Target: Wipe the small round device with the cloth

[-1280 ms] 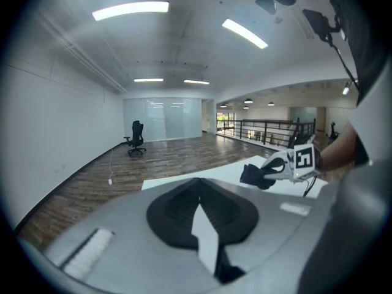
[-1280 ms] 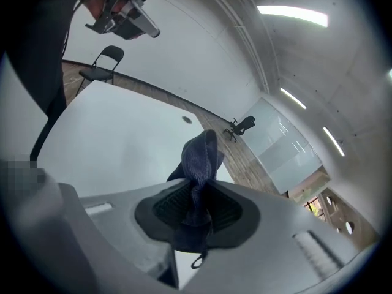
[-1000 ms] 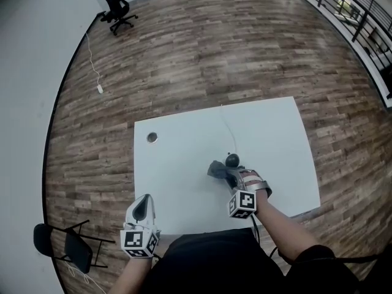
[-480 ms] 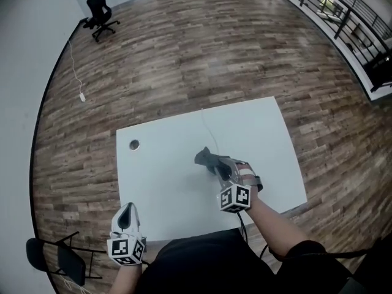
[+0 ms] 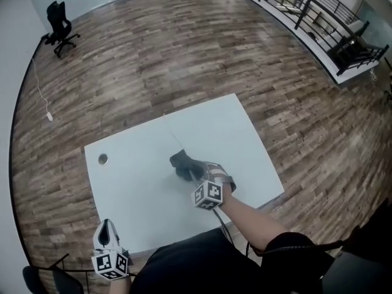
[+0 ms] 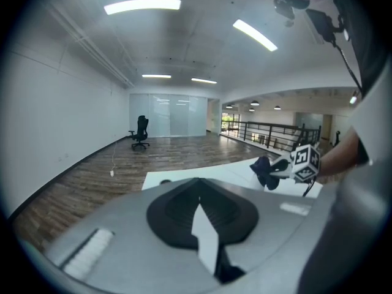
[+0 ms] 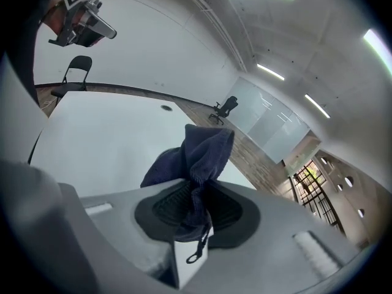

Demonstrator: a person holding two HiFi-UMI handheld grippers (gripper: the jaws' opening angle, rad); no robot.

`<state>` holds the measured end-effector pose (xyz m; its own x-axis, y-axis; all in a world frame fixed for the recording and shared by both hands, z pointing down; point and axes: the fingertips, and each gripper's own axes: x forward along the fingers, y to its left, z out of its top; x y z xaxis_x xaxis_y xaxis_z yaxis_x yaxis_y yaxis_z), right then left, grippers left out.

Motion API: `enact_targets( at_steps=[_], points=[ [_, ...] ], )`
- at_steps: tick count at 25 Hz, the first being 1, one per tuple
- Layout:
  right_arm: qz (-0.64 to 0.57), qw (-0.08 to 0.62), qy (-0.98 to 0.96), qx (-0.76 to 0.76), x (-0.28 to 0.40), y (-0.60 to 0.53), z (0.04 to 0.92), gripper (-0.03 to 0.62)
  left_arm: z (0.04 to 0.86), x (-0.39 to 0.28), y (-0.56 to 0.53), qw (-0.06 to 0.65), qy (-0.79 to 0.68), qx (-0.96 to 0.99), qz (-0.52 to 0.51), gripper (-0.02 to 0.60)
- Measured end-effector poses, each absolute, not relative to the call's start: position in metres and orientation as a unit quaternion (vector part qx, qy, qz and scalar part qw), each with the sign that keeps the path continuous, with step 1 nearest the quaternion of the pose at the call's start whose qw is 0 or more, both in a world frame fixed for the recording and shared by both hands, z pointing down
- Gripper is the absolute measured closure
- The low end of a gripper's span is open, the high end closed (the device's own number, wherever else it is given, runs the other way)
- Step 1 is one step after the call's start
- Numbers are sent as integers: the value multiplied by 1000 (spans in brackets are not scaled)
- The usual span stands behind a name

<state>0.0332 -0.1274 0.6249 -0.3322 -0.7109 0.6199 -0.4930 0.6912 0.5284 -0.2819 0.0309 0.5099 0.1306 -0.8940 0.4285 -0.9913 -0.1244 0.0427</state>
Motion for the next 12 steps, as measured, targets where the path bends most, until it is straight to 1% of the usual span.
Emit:
enact_targets(
  at_steps=[8, 12],
  points=[
    [-73, 478, -794, 367, 53, -116, 657, 520, 512, -277, 26, 161, -633, 742, 149, 574],
    [-32, 509, -791, 338, 58, -97, 683, 520, 515, -271, 24, 165, -623, 749, 153, 574]
  ],
)
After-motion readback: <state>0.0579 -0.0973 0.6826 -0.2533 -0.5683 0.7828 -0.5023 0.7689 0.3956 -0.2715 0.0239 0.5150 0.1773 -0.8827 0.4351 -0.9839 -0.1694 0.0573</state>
